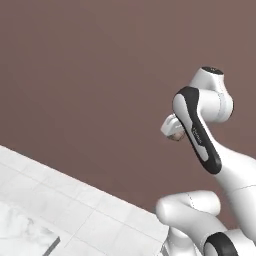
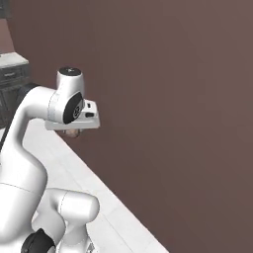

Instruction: Pick the egg and butter from the fridge and place them by the bowl for mixing.

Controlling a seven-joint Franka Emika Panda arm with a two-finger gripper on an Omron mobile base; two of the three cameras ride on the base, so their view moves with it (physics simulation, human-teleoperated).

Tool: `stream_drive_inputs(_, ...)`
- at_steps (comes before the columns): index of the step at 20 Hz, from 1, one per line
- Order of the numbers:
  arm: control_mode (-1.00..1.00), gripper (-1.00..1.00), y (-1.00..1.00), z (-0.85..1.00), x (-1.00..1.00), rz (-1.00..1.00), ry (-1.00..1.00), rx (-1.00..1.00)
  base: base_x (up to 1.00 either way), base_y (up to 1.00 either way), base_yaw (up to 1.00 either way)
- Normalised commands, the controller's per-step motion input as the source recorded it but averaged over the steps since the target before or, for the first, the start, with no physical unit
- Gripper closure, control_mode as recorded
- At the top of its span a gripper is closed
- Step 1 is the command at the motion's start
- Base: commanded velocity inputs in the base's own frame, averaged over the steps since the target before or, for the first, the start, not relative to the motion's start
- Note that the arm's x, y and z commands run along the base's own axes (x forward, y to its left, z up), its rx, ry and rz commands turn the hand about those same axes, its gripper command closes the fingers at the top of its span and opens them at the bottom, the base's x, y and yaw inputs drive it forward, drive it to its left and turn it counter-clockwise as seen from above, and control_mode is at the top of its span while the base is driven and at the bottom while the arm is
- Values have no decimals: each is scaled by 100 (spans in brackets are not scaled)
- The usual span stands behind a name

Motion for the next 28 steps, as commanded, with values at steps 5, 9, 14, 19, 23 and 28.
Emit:
stream_drive_inputs(5,100,100,0,0,0,0,0,0,44,-12,72)
stream_drive_inputs(9,100,100,0,0,0,0,0,0,48,-11,69)
stream_drive_inputs(14,100,100,0,0,0,0,0,0,60,-9,61)
stream_drive_inputs(19,100,100,0,0,0,0,0,0,69,-18,45)
stream_drive_inputs(23,100,100,0,0,0,0,0,0,74,-21,36)
stream_drive_inputs(28,100,100,0,0,0,0,0,0,78,-35,14)
